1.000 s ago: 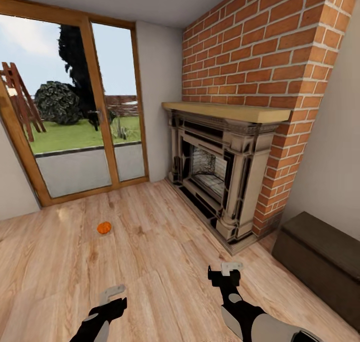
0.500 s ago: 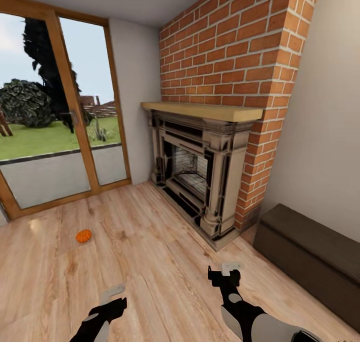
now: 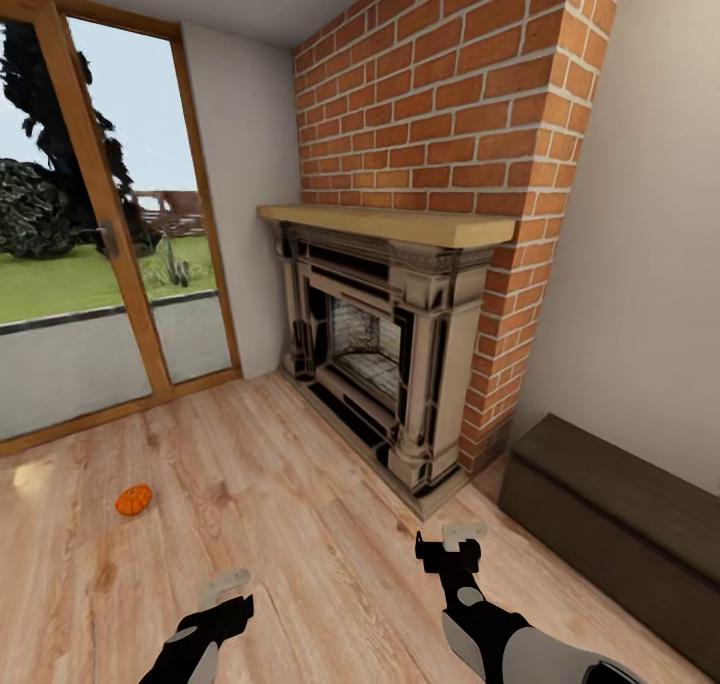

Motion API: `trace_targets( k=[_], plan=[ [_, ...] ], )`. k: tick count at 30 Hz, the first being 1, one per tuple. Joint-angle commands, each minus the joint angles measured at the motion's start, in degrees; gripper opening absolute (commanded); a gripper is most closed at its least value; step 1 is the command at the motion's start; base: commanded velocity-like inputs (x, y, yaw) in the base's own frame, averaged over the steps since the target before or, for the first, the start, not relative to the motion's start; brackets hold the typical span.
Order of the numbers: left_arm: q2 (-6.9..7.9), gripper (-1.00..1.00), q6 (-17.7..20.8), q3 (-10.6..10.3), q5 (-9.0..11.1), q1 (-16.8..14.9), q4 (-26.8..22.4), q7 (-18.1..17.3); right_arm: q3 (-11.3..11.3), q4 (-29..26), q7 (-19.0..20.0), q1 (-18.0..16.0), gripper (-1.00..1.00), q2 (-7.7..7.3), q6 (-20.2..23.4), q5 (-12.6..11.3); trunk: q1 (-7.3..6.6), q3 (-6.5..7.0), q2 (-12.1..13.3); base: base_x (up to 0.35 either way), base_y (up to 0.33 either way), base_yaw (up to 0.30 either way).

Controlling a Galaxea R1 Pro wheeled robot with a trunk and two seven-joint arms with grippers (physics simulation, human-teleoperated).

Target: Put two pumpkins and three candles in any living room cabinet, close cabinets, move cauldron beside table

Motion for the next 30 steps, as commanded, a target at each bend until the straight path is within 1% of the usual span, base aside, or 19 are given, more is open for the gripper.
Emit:
trace_targets(
  k=[1, 10, 16, 24, 30],
  plan=[
    [0.01, 1.00, 0.3, -0.1, 0.5, 0.0, -0.1, 0.4, 0.5, 0.0, -0.3, -0.1, 1.00, 0.00, -0.1, -0.4, 0.04, -0.07, 0.0, 0.332, 0.000, -0.141],
    [0.01, 1.00, 0.3, -0.1, 0.5, 0.0, -0.1, 0.4, 0.4, 0.0, -0.3, -0.1, 1.00, -0.02, -0.1, -0.4, 0.04, -0.07, 0.0, 0.328, 0.000, -0.234],
    [0.01, 1.00, 0.3, -0.1, 0.4, 0.0, -0.1, 0.4, 0.5, 0.0, -0.3, -0.1, 1.00, -0.01, -0.1, -0.4, 0.04, -0.07, 0.0, 0.250, 0.000, -0.257],
    [0.01, 1.00, 0.3, -0.1, 0.4, 0.0, -0.1, 0.4, 0.5, 0.0, -0.3, -0.1, 1.00, -0.01, -0.1, -0.4, 0.04, -0.07, 0.0, 0.148, 0.000, -0.262],
    [0.01, 1.00, 0.3, -0.1, 0.4, 0.0, -0.1, 0.4, 0.5, 0.0, -0.3, -0.1, 1.00, -0.02, -0.1, -0.4, 0.04, -0.07, 0.0, 0.024, 0.000, -0.264]
  ],
)
